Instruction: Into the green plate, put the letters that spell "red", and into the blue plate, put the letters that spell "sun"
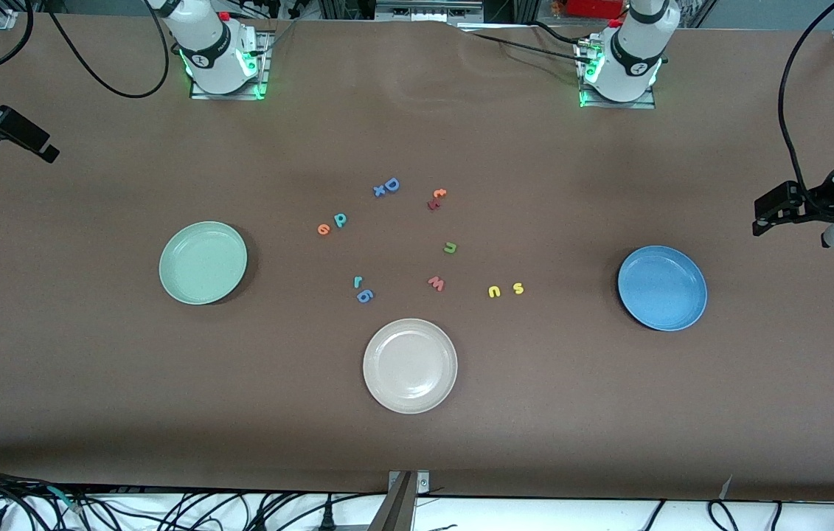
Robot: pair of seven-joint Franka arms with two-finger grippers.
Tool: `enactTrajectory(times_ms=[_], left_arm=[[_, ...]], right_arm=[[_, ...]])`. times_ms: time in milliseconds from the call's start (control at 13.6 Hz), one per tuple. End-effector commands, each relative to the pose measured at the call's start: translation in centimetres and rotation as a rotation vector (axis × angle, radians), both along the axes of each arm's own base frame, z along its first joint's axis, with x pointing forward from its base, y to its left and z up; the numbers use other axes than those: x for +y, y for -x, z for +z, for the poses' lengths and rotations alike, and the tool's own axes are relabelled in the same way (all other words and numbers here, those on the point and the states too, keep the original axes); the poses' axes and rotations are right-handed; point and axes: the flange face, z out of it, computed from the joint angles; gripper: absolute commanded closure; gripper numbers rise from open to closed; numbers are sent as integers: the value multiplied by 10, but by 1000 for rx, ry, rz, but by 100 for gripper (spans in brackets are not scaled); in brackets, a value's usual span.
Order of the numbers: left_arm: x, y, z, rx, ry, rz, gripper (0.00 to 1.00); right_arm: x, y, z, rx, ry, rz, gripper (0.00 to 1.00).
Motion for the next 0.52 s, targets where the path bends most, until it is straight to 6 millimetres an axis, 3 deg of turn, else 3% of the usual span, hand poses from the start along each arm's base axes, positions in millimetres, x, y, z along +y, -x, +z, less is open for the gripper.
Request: enactTrajectory(times_ms=[0,442], left_arm=[[2,7,2,6,-24,-19,0],[5,8,2,10,-24,-10,0]], right_arm=[[-2,0,1,9,17,-11,0],[-2,-1,-2,17,16,-12,0]])
